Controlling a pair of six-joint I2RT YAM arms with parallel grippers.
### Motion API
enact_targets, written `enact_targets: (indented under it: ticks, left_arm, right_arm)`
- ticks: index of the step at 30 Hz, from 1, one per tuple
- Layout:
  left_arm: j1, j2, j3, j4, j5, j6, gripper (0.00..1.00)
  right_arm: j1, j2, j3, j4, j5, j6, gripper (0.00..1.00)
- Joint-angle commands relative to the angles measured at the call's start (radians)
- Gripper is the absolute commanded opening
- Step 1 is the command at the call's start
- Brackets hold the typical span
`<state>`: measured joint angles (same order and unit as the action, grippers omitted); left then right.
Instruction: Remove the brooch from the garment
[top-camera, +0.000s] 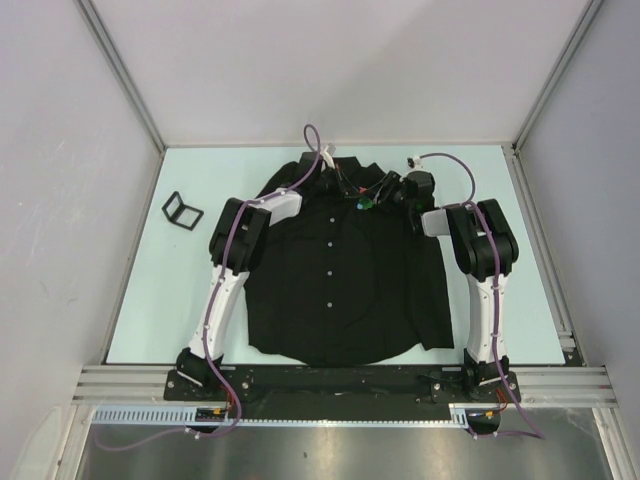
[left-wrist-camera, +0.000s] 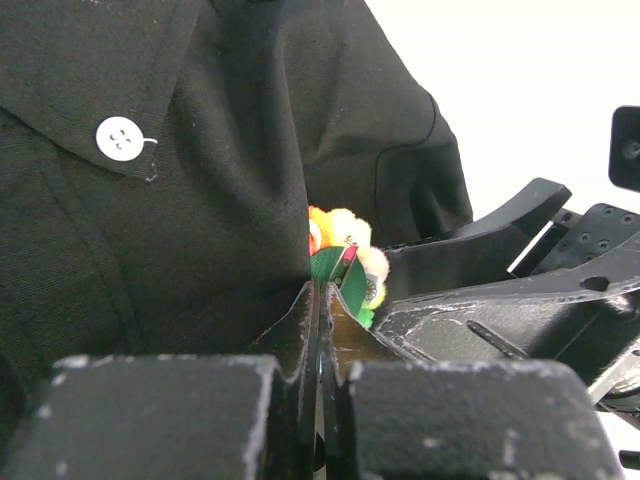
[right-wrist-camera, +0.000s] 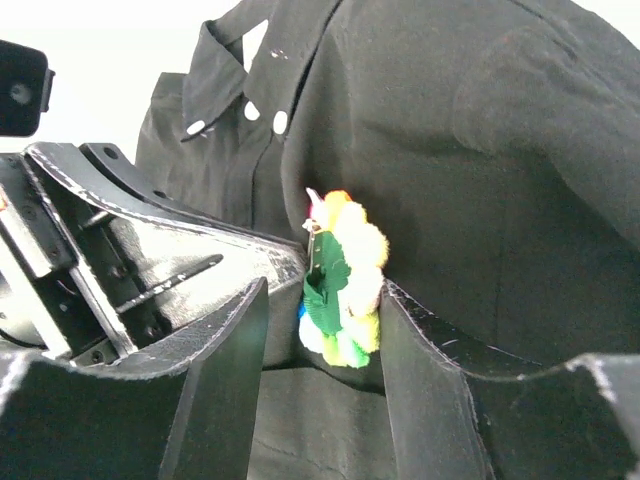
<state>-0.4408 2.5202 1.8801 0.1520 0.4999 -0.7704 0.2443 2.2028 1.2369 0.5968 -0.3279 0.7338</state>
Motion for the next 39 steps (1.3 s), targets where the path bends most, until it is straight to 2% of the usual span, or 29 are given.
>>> enact_targets:
  ticks: [1, 19, 25, 28, 29, 32, 37, 39]
  left_arm:
    - [-0.019, -0.037, -0.021, -0.003, 0.006, -0.007, 0.00]
    - [-0.021, -0.072, -0.055, 0.006, -0.008, 0.006, 0.00]
    - [-0.021, -0.075, -0.056, 0.006, -0.011, 0.010, 0.00]
    - [-0.021, -0.081, -0.056, 0.001, -0.012, 0.016, 0.01]
    - [-0.021, -0.083, -0.055, 0.001, -0.012, 0.019, 0.01]
    - [-0.018, -0.098, -0.053, -0.002, -0.001, 0.037, 0.06]
    - [0.000, -0.138, -0.047, -0.057, -0.018, 0.126, 0.18]
    - [0.007, -0.133, 0.002, -0.090, -0.008, 0.176, 0.25]
  right_arm:
    - [0.000, 0.018, -0.001, 0.074, 0.032, 0.019, 0.52]
    - [0.026, 0.049, 0.042, 0.054, 0.079, 0.019, 0.43]
    - [0.027, 0.055, 0.047, 0.046, 0.075, 0.029, 0.32]
    - [0.027, 0.064, 0.047, 0.073, 0.049, 0.038, 0.21]
    - [0.026, 0.066, 0.047, 0.081, 0.035, 0.042, 0.13]
    - [0.024, 0.072, 0.047, 0.112, 0.009, 0.042, 0.01]
    - [0.021, 0.080, 0.047, 0.158, -0.033, 0.038, 0.00]
    - [0.021, 0.083, 0.047, 0.179, -0.049, 0.033, 0.00]
